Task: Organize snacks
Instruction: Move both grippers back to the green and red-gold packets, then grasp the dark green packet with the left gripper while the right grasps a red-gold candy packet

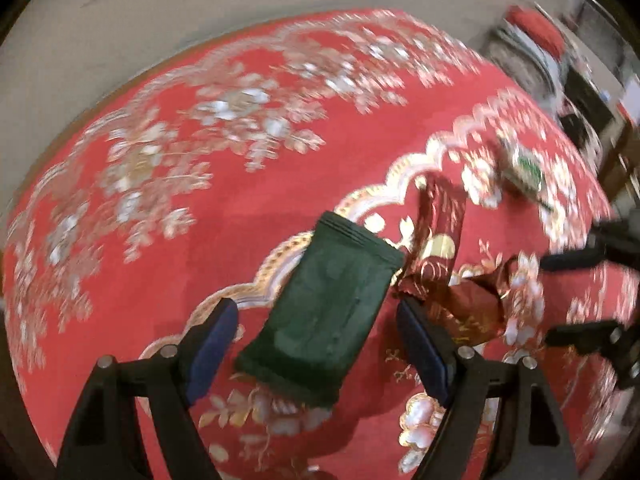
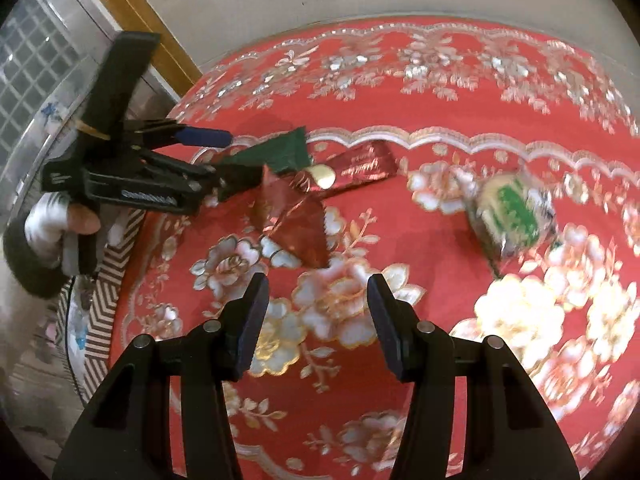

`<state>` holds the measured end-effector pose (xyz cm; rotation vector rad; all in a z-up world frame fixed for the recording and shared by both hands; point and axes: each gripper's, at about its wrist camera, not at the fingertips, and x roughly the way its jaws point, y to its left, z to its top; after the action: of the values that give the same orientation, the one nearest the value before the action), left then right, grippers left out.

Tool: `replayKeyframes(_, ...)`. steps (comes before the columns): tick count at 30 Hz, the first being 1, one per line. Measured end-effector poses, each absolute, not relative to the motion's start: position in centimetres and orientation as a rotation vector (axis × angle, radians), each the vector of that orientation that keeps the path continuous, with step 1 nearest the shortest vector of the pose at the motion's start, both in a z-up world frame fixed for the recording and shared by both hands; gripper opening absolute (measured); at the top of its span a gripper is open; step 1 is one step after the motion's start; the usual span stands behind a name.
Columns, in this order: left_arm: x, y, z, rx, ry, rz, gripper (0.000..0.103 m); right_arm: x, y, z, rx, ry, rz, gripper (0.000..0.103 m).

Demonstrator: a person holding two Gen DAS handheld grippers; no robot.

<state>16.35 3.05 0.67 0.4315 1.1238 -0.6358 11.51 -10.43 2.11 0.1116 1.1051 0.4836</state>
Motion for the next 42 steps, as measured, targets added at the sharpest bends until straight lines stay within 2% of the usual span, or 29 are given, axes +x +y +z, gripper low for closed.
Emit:
replayKeyframes(18,17.1,2.1,0.3,0.555,1.074,-0.757,0.087,16.8,-4.9,0.6,-0.185,1.12,0.709,0.052)
replayKeyframes(19,17.0,2.1,0.3,0.553,1.074,-0.759,0.086,16.8,-4.8,0.7,-0.183,1.109,0.731,0.05)
replayKeyframes(20,16.8,2.1,0.4,0.555,1.07,-0.764,0.081,16.7,-4.8,0.6,-0.174,1.105,0.747,0.039)
replayKeyframes(23,15.8,1.8,0.8,0.559,1.057,-0.785,0.05,16.0,-5.0,0.6,-0.151,1.087,0.743,0.037)
replayKeyframes(24,15.6,1.7,0.8,0.551,1.06,-0.774,0.048,15.6,-5.2,0.6,-0.142,1.084,0.739,0.036)
replayKeyframes(42,8.9,4.4,1.6,0.291,1.152,-0.466,0.047,7.7,-10.0,2.2,0.073,1.059,0.64,0.036)
